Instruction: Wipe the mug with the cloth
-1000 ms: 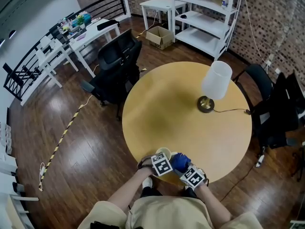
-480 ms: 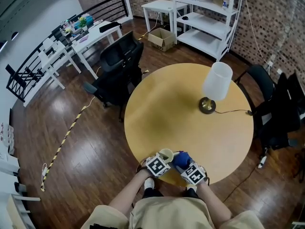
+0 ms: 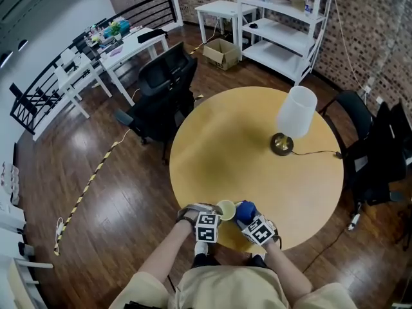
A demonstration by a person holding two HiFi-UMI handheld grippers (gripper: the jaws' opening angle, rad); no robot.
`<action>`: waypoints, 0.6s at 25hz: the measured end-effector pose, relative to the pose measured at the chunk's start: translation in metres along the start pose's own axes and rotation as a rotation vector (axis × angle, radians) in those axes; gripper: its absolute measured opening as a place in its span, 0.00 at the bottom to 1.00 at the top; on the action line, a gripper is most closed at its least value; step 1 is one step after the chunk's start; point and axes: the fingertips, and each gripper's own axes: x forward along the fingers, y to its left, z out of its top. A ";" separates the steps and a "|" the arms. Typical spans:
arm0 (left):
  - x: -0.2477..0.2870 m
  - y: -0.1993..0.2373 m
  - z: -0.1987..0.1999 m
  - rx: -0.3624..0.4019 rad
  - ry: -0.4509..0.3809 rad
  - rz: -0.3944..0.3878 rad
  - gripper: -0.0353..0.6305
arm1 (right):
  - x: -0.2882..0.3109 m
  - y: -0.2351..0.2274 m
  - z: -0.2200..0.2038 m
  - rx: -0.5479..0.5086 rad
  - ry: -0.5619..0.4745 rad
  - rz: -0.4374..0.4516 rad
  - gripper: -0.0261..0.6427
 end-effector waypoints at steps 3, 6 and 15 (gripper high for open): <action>0.003 -0.001 0.017 -0.136 -0.089 -0.049 0.09 | 0.008 0.003 0.010 -0.006 -0.012 0.012 0.15; 0.003 0.001 0.026 -0.370 -0.190 -0.134 0.13 | 0.015 0.008 0.013 -0.021 -0.022 0.017 0.15; 0.008 0.001 0.022 -0.612 -0.174 -0.214 0.12 | 0.015 0.030 -0.002 -0.004 -0.031 0.081 0.15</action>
